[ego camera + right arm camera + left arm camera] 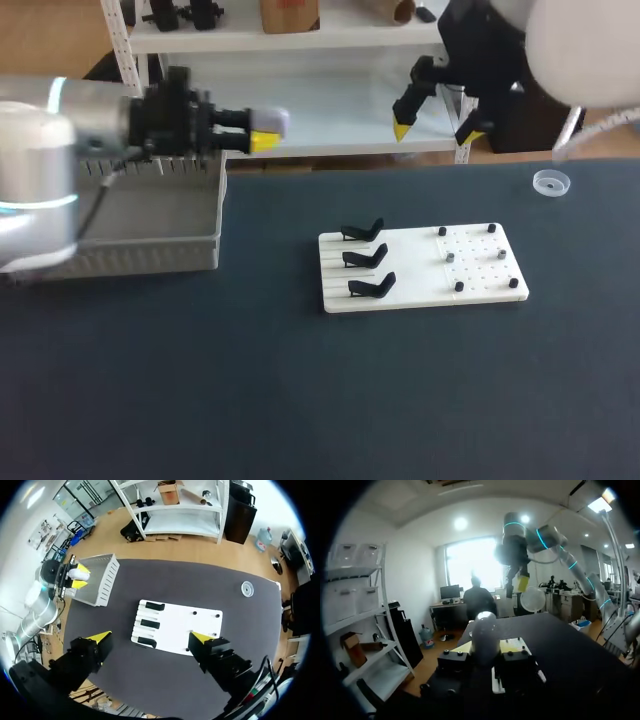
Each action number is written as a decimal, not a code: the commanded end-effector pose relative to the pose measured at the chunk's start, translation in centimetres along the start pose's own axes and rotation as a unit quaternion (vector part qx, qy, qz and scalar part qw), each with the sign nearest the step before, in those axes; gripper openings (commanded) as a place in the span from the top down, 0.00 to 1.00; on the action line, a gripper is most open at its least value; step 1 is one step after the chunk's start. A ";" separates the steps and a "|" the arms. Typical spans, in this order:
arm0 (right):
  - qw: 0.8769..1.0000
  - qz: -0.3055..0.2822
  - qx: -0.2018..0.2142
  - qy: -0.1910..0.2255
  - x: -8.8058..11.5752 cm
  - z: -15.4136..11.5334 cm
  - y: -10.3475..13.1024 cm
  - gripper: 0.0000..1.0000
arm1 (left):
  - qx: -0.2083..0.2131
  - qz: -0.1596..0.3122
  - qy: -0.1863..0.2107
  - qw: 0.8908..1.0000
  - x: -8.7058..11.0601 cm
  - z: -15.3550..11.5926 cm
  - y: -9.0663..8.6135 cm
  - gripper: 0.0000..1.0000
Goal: Pick up each earbud case from the left stands, insert the matching earbuds, close the lid, and place the case in the box.
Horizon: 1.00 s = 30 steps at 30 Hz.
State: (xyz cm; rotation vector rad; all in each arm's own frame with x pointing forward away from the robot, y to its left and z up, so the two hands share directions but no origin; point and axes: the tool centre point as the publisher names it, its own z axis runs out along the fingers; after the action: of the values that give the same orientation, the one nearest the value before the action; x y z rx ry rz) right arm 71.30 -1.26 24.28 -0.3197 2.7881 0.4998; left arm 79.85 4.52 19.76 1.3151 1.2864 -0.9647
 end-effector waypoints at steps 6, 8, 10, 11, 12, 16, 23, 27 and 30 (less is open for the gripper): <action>0.999 0.001 0.002 -0.047 0.5 -0.1 0.0 0.00 | -0.044 -0.016 0.008 0.999 5.7 -11.8 1.4 1.00; 0.999 0.001 0.002 -0.047 0.5 -0.1 0.0 0.00 | -0.050 -0.023 0.018 0.998 7.0 -12.7 1.8 1.00; 0.999 0.001 0.002 -0.047 0.5 -0.1 0.0 0.00 | -0.058 -0.035 0.025 0.997 8.4 -13.5 2.4 1.00; 0.999 0.001 0.002 -0.047 0.5 -0.1 0.0 0.00 | -0.062 -0.040 0.030 0.997 9.0 -13.8 2.6 1.00; 0.999 0.001 0.002 -0.047 0.5 -0.1 0.0 0.00 | -0.066 -0.046 0.031 0.996 9.7 -14.0 2.8 1.00; 0.999 0.001 0.002 -0.047 0.5 -0.1 0.0 0.00 | -0.081 -0.068 0.045 0.993 12.2 -14.4 3.4 1.00; 0.999 0.001 0.002 -0.047 0.5 -0.1 0.0 0.00 | -0.091 -0.105 0.052 0.989 15.2 -14.0 3.2 1.00; 0.999 0.001 0.002 -0.047 0.5 -0.1 0.0 0.00 | -0.096 -0.120 0.052 0.987 16.0 -14.1 2.9 0.00; 0.999 0.001 0.002 -0.047 0.5 -0.1 0.0 0.00 | -0.102 -0.122 0.053 0.986 15.6 -14.4 2.5 0.00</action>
State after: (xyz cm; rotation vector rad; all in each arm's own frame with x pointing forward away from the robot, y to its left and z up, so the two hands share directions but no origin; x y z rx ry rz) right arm 71.11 -1.32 24.17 -0.2905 2.7033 0.5014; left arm 82.98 21.44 6.97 1.0829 1.6093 -0.9196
